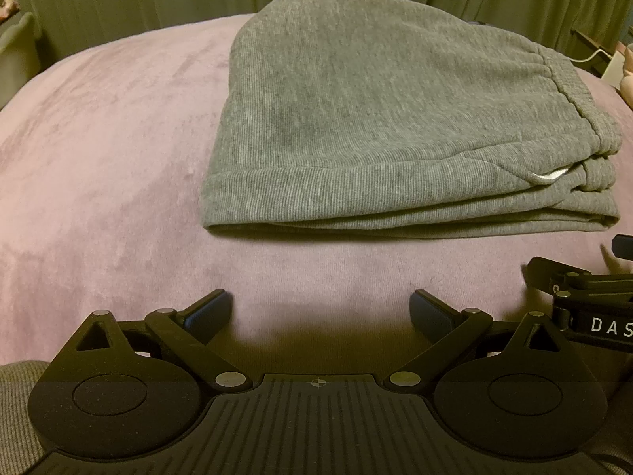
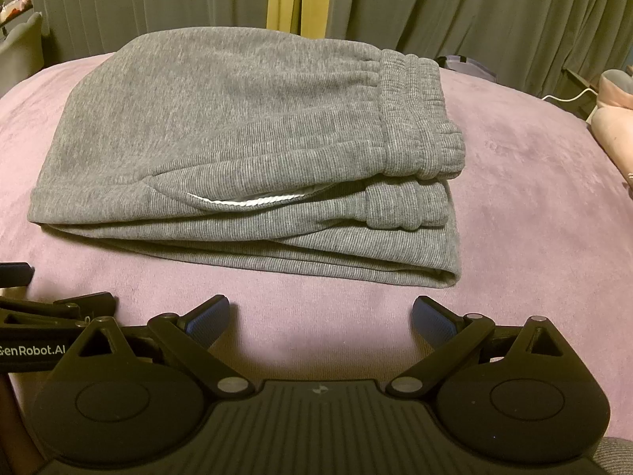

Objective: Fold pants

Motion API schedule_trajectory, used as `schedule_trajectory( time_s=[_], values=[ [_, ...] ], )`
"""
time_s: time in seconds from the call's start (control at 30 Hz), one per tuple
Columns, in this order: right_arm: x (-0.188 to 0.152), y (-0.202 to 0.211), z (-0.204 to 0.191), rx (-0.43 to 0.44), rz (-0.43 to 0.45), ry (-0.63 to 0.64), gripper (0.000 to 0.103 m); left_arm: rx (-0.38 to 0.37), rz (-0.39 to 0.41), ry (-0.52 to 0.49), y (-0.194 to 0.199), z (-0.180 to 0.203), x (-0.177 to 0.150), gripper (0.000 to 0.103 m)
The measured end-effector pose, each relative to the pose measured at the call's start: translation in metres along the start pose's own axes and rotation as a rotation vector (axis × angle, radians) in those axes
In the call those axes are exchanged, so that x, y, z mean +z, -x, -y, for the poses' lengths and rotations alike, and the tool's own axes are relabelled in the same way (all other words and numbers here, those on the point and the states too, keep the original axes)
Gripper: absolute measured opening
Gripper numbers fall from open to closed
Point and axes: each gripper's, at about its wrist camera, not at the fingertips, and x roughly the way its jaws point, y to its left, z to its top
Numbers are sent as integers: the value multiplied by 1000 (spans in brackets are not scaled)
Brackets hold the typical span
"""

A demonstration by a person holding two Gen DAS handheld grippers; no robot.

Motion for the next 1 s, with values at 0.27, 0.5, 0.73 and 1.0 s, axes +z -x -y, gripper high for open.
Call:
schedule_trajectory(
  time_s=[0.27,0.5,0.73,1.0],
  values=[
    [0,0,0,0,0,0,99,-1,-1,0,0,0,0,101],
    [0,0,-1,-1,-1,-1,99,-7,-6,8,-1,0,0,102],
    [0,0,-1,0,-2,0,99,-10,-12,11,-1,0,0,102],
    [0,1,-1,0,-2,0,99,-17,-26,13,-3,-1,1,103]
  ],
)
